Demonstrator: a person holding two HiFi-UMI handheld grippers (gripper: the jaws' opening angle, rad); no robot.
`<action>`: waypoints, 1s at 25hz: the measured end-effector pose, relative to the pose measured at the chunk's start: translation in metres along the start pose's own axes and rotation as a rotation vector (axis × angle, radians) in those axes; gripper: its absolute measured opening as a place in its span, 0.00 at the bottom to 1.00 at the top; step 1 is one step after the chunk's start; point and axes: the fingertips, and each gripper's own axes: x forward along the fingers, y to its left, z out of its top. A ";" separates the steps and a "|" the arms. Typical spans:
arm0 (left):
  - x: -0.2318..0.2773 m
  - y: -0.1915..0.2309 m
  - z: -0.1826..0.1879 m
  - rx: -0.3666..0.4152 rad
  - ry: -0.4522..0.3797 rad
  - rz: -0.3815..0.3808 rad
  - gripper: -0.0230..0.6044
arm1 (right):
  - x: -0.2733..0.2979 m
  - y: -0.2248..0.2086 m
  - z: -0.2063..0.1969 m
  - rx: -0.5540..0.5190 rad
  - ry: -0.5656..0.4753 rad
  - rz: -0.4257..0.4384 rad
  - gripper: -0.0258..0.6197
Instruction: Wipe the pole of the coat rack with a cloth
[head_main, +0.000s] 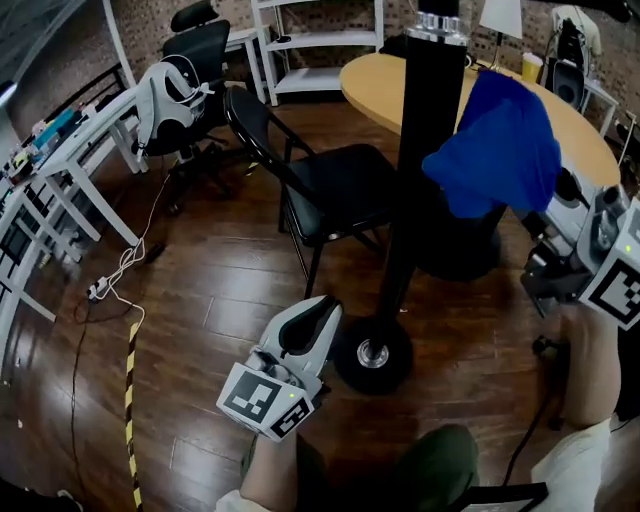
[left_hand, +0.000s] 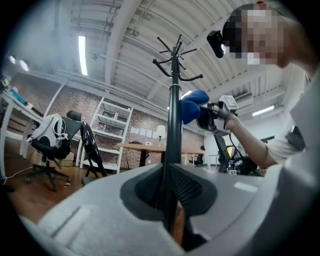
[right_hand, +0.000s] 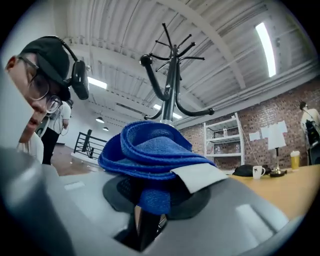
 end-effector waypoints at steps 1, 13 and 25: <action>-0.001 0.001 0.002 -0.001 -0.012 0.002 0.10 | -0.001 -0.002 -0.009 0.005 0.016 -0.008 0.20; -0.024 0.027 -0.013 -0.029 -0.092 0.091 0.10 | -0.063 0.103 -0.584 0.267 0.490 -0.147 0.20; -0.023 0.039 -0.042 -0.040 -0.081 0.106 0.10 | -0.047 0.121 -0.630 0.339 0.508 -0.217 0.20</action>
